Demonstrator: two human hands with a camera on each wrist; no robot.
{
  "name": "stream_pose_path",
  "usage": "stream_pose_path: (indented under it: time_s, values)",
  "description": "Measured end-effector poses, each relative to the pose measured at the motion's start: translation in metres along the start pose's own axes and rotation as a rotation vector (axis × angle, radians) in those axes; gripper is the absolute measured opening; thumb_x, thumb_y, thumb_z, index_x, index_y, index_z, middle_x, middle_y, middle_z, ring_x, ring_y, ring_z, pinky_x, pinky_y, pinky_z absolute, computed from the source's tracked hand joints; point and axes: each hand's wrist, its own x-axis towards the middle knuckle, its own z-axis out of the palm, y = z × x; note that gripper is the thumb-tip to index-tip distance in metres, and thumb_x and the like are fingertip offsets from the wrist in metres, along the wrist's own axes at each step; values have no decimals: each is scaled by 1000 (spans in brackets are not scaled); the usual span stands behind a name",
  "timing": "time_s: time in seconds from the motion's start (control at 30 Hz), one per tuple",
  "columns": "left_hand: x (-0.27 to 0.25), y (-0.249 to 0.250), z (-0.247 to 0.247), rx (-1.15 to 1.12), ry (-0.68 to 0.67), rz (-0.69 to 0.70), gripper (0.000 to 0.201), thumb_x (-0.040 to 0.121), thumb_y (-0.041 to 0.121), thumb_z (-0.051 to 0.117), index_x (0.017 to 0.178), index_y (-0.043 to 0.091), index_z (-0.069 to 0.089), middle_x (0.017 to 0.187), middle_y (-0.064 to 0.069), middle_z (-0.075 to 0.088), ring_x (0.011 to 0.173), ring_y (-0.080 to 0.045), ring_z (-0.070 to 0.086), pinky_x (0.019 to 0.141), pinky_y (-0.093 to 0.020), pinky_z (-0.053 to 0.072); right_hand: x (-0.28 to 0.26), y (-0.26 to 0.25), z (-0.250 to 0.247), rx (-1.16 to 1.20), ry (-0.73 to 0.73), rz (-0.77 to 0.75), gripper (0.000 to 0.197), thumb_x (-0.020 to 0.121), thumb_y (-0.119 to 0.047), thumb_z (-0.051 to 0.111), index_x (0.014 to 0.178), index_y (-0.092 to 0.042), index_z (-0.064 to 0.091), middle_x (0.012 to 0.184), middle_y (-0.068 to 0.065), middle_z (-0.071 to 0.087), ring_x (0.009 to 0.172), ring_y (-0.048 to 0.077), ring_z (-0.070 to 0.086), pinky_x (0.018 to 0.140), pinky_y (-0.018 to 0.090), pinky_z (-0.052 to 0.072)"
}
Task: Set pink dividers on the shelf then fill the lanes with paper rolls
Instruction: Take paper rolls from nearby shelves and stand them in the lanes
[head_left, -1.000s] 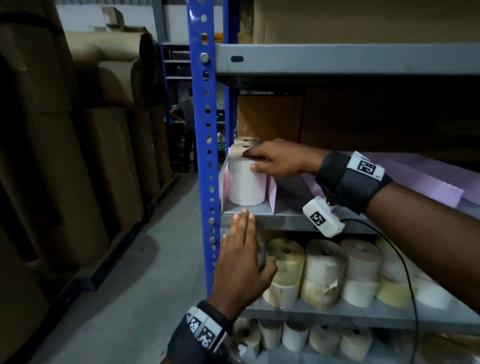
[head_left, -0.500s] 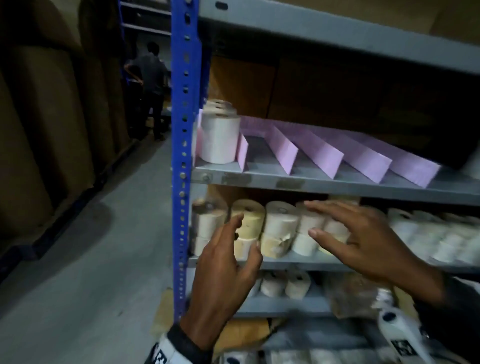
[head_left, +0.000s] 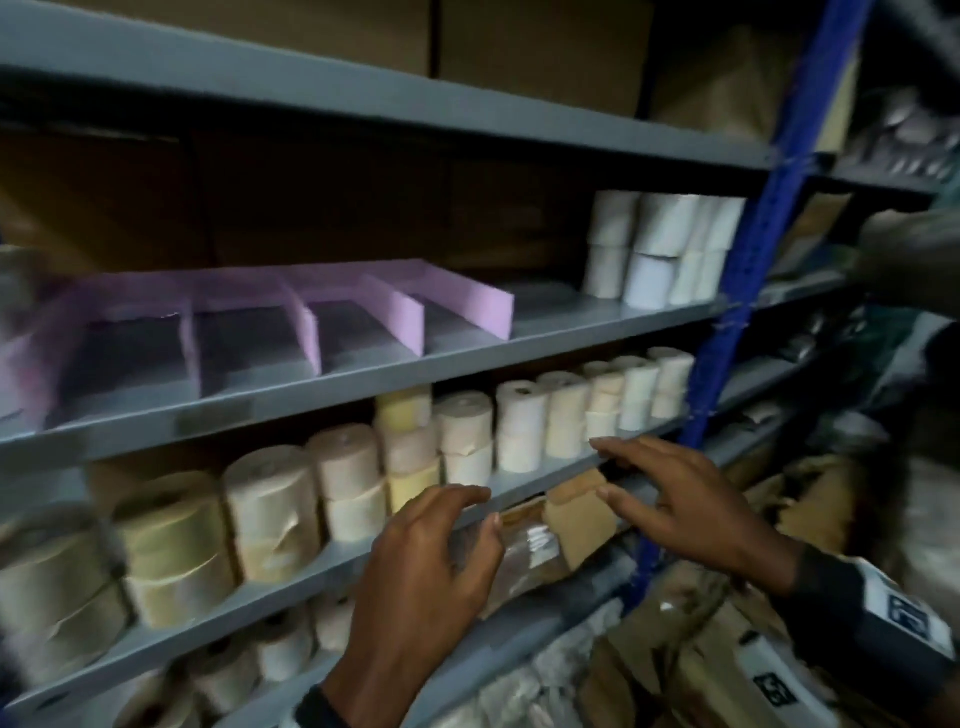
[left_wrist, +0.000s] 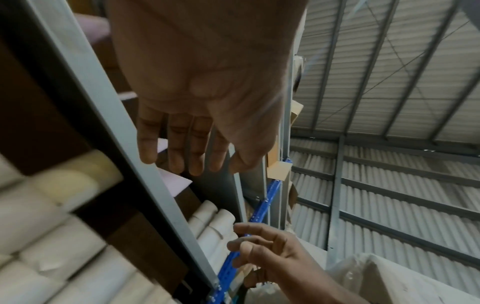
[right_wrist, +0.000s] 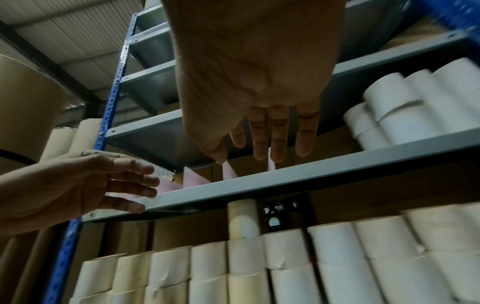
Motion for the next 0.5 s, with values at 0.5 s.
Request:
stream_pose_path:
  time_s: [0.5]
  values:
    - [217, 125, 209, 4, -97, 196, 39, 94, 42, 67, 130, 27, 66, 125, 12, 69, 116, -5, 62, 99, -30, 51, 100, 234, -130, -54, 211, 86, 67, 77, -69, 47, 134, -35, 53, 131, -13, 59, 114, 9, 60, 98, 33, 49]
